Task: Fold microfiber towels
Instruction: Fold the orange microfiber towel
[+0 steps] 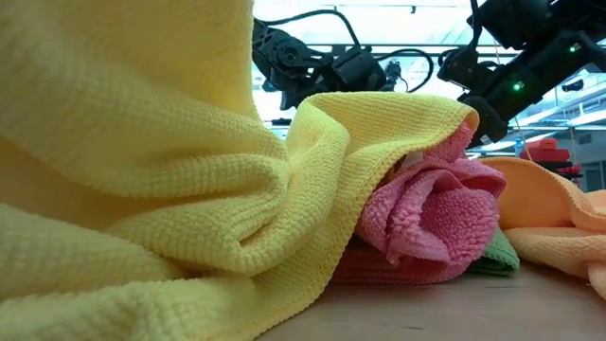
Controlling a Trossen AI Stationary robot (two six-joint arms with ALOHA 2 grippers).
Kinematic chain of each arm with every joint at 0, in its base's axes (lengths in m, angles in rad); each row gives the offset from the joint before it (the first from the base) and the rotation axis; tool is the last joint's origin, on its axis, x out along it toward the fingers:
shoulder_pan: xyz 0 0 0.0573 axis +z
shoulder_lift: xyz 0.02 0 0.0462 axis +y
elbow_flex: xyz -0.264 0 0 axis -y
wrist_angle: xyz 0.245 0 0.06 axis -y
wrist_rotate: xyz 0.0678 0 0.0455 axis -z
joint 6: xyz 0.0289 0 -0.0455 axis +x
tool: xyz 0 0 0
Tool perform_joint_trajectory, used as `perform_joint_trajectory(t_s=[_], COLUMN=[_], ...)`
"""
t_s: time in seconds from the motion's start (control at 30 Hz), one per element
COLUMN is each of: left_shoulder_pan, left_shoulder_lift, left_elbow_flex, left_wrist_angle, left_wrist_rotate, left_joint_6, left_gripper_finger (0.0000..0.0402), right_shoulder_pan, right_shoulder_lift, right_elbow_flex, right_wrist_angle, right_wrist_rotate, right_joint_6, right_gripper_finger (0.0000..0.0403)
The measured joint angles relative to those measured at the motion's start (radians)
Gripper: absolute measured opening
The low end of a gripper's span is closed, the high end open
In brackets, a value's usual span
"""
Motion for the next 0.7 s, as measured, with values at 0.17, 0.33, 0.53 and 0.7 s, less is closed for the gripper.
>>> perform_joint_trajectory(t_s=[0.17,0.33,0.53,0.7], left_shoulder_pan=[0.012,0.016,0.023,0.052], left_shoulder_lift=[-0.001,-0.001,-0.001,-0.001], left_elbow_flex=[0.0,0.0,0.0,0.0], left_wrist_angle=[0.018,0.057,0.134,0.199], left_wrist_rotate=[0.0,-0.001,-0.056,-0.09], left_joint_6=[0.016,0.095,0.193,0.307], left_gripper_finger=[0.014,0.0056,0.0019,0.0021], right_shoulder_pan=[0.0,0.0,0.0,-0.008], right_shoulder_lift=[0.0,0.0,0.0,0.0], right_elbow_flex=[0.0,0.0,0.0,0.019], right_wrist_angle=[0.003,-0.003,-0.003,-0.014], right_wrist_rotate=[-0.003,-0.015,0.006,0.054], right_joint_6=[-0.003,-0.004,-0.048,-0.103], right_gripper_finger=[0.0006,0.0006,0.0006,0.0006])
